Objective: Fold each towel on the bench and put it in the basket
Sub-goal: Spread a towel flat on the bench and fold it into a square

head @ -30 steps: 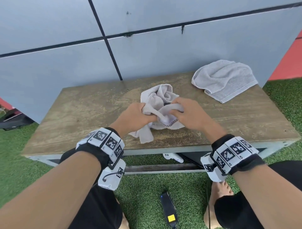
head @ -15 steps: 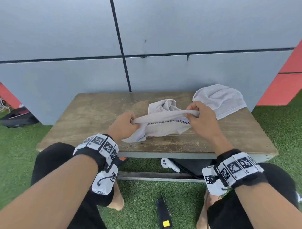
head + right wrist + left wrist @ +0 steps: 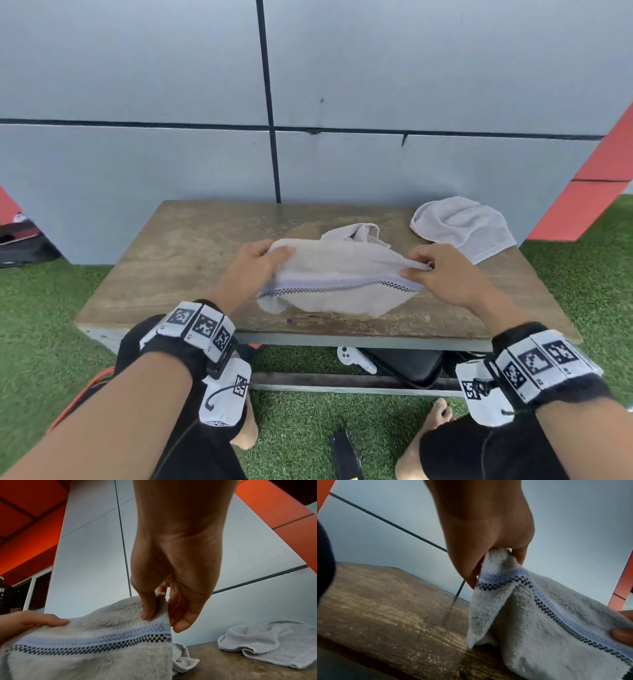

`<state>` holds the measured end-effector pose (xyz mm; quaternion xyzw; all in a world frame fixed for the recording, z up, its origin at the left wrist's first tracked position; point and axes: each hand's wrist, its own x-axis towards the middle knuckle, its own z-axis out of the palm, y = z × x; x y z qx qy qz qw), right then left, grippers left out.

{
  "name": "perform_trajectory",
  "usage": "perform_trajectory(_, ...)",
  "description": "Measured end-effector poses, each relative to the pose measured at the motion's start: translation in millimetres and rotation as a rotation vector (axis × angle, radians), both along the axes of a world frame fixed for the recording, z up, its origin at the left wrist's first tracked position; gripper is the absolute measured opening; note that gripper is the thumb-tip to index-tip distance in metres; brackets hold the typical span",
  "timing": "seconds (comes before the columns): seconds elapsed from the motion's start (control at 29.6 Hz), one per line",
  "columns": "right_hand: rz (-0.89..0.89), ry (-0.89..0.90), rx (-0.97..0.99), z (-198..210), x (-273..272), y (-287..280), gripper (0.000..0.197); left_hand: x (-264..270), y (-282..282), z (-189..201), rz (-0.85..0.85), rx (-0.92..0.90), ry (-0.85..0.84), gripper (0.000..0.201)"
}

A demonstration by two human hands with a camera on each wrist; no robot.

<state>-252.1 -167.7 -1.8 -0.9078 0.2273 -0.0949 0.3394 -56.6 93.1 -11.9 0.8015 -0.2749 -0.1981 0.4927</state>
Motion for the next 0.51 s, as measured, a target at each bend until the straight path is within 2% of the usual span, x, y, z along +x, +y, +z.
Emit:
perform_trajectory(0.17, -0.044, 0.119, -0.043, -28, 30, -8, 0.011, 16, -26, -30, -0.028, 0.203, -0.094, 0.031)
perform_trajectory(0.27, -0.045, 0.147, -0.034, -44, 50, -13, 0.022, 26, -45, -50, -0.07, 0.279, -0.13, 0.029)
perform_trajectory(0.37, 0.0, 0.165, -0.031, -57, 70, -14, 0.033, 35, -64, -68, -0.183, 0.37, -0.142, 0.021)
perform_trajectory(0.44, 0.039, 0.195, 0.005, -67, 81, -14, 0.024, 34, -75, -76, -0.279, 0.421, -0.107, 0.021)
perform_trajectory(0.51, 0.105, 0.239, 0.024, -80, 90, -10, 0.018, 32, -88, -83, -0.408, 0.505, -0.188, 0.023)
